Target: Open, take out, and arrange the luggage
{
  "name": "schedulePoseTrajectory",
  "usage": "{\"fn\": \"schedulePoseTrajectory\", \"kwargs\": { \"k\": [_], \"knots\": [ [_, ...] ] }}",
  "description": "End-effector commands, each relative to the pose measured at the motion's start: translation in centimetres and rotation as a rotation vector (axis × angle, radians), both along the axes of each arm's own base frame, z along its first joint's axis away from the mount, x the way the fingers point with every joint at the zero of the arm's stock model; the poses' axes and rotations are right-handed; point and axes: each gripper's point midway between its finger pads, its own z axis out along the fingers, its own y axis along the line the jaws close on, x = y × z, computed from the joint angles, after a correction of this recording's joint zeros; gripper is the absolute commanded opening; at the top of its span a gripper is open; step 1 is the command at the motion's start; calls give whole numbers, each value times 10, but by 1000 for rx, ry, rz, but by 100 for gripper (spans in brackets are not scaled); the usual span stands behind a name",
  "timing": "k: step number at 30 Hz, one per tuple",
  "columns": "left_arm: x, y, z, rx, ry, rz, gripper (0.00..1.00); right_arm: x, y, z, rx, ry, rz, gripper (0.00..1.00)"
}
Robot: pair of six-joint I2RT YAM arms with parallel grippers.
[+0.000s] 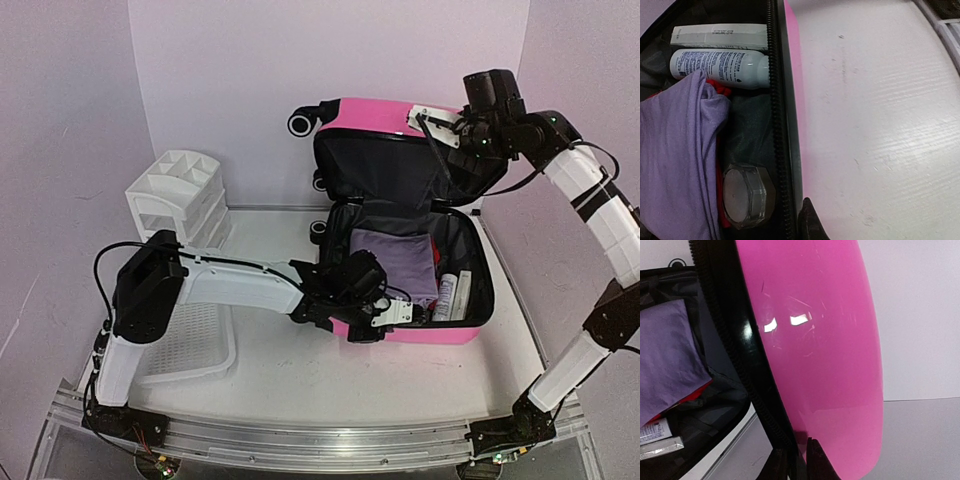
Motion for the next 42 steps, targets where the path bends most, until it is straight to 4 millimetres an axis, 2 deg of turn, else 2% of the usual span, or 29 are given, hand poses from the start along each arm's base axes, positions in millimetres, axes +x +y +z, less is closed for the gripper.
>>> {"fn": "schedulePoseTrajectory", "kwargs": {
  "k": [1,5,8,12,15,16,19,22,31,38,42],
  "knots": [
    [-82,43,1,110,105,-131,0,14,5,15,47,-49,-34,22],
    [-117,64,-7,134,147,-158,0,16,8,27,53,-73,-19,33],
    [-134,78,-16,161,177,-159,0,19,14,34,71,-85,-1,39],
    [-141,89,-26,180,207,-140,0,30,23,37,104,-92,6,46],
    [-144,91,-25,171,221,-129,0,41,31,35,118,-90,3,47],
    [-144,90,-24,163,222,-124,0,45,34,32,119,-85,4,45],
    [-142,87,-25,156,225,-112,0,50,43,24,103,-65,45,21],
    [-142,85,-28,159,235,-104,0,52,45,19,80,-55,52,0],
    [-143,87,-41,186,238,-97,0,42,26,-9,22,18,31,0],
    [-140,92,-51,210,231,-84,0,18,9,-22,40,57,10,0],
    [-114,100,-65,244,96,-26,0,3,0,-16,87,48,-6,0]
  ]
}}
